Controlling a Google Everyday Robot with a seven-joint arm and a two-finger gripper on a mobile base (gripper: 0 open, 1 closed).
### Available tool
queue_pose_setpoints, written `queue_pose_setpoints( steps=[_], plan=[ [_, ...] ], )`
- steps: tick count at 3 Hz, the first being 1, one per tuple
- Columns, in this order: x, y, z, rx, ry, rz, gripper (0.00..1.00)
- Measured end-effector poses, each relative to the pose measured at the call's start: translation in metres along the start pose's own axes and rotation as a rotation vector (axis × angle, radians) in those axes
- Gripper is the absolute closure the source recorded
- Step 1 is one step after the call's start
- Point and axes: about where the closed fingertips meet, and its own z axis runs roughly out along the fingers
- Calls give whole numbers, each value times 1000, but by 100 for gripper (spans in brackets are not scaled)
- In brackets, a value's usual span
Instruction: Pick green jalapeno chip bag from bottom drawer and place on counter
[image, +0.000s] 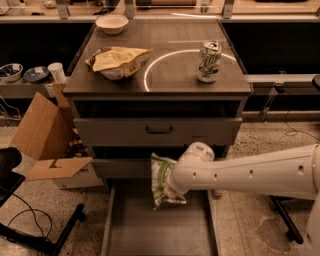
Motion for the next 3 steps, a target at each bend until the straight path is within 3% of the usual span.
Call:
queue_pose_setpoints(
  steps=[1, 2, 3],
  plan=[
    [-1, 7, -2, -41, 7, 58, 100],
    [-5, 9, 2, -52, 13, 42, 100],
    [-12, 29, -42, -65, 59, 3, 100]
  ],
)
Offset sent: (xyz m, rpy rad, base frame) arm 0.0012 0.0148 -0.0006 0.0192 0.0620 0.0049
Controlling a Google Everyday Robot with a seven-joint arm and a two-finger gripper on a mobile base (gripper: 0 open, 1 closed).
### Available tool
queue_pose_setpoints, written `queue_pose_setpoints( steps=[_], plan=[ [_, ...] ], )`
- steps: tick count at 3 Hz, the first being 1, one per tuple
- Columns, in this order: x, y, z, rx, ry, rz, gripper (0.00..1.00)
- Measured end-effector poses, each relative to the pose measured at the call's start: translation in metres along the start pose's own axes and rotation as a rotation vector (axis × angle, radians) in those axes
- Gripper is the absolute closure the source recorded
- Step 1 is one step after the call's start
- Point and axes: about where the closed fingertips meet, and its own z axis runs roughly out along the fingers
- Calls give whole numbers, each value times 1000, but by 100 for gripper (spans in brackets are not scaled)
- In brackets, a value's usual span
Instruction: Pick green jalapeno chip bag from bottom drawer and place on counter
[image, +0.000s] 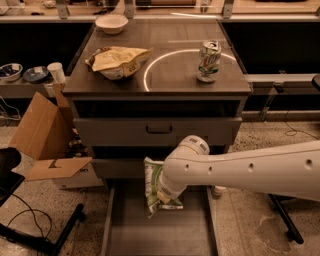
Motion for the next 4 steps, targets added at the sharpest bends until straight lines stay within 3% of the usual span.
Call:
queue_pose_setpoints(
  steps=[1, 2, 3, 4],
  plan=[
    [4, 33, -71, 17, 57, 17, 100],
    [-21, 38, -162, 70, 65, 27, 100],
    [-68, 19, -248, 149, 39, 68, 100],
    [-102, -12, -315, 215, 45, 138, 100]
  ],
)
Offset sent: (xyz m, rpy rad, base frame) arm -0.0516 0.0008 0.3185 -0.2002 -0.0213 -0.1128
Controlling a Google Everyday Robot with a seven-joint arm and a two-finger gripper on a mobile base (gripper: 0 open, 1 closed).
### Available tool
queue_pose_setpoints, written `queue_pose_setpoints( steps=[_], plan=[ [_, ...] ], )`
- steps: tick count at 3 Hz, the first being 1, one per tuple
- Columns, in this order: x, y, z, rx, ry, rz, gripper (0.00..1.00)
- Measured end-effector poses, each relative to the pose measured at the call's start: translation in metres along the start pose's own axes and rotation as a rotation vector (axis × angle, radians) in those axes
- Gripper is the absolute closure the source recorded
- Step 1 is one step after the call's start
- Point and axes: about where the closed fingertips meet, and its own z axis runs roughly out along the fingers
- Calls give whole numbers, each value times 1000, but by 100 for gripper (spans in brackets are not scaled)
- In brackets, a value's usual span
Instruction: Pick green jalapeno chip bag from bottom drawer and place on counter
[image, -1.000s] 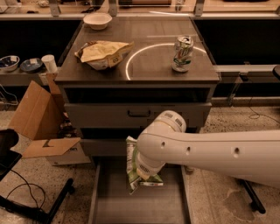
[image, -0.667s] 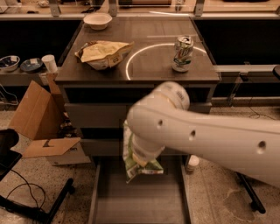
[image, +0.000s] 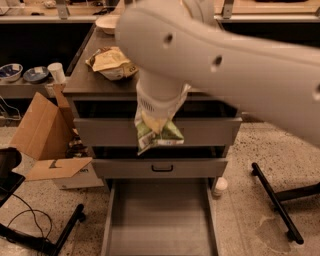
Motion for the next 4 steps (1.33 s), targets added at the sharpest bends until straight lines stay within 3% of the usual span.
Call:
queue_pose_setpoints(
  steps=[1, 2, 3, 4],
  plan=[
    [-32, -28, -45, 64, 10, 51, 100],
    [-46, -31, -80, 71, -22, 60, 100],
    [-46, -32, -80, 72, -34, 64, 100],
    [-58, -46, -98, 106, -39, 50, 100]
  ],
)
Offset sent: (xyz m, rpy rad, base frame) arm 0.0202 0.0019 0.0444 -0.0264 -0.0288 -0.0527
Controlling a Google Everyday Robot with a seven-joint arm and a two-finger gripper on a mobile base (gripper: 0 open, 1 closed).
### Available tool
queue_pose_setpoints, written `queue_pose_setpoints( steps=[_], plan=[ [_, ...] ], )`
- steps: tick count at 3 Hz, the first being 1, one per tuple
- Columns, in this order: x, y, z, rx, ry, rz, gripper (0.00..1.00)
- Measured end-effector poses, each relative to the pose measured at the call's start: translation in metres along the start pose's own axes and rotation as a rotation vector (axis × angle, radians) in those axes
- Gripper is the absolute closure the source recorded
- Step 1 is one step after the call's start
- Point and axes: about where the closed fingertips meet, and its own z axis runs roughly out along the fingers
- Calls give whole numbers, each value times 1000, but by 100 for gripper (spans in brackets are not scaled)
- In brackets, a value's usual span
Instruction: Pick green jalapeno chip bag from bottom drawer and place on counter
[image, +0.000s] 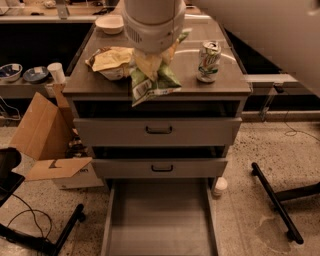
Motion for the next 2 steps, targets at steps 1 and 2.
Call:
queue_pose_setpoints(
  steps=[1, 2],
  plan=[
    [-38, -36, -16, 88, -4, -53, 100],
    [-100, -73, -23, 189, -28, -159, 100]
  ],
)
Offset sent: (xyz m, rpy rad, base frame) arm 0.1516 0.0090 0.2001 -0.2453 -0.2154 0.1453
